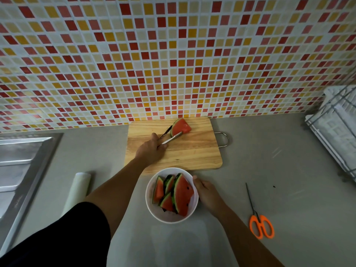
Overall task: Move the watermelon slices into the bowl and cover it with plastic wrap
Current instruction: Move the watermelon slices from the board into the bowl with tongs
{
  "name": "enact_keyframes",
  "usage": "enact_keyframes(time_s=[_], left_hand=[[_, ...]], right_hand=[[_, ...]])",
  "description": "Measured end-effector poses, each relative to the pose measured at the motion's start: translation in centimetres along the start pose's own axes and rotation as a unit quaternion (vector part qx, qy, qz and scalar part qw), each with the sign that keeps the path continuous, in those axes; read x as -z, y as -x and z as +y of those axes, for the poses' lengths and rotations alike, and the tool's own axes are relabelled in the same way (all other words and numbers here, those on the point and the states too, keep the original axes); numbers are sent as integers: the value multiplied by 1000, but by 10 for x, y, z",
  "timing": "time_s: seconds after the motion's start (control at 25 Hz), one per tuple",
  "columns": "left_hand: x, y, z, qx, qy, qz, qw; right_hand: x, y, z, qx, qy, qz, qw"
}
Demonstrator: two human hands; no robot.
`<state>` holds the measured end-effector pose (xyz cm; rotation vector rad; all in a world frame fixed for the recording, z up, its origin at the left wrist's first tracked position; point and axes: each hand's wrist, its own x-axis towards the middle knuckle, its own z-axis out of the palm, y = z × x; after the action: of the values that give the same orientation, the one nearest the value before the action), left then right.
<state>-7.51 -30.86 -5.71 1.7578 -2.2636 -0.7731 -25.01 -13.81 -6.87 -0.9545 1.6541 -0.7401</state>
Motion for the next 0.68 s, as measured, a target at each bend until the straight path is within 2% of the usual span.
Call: enact_keyframes(time_s=[0.24, 0.4, 0.68], left_hand=[[9, -1, -1, 48, 129, -40, 990], [15, 9, -9, 73, 187, -37, 979], [46, 62, -26, 70, 304, -65, 948]], right_hand=[[1, 0, -2, 0, -9, -4, 1000], [0, 0, -1, -2, -8, -6, 1000], [-1, -2, -2, -11, 1, 6, 1000]])
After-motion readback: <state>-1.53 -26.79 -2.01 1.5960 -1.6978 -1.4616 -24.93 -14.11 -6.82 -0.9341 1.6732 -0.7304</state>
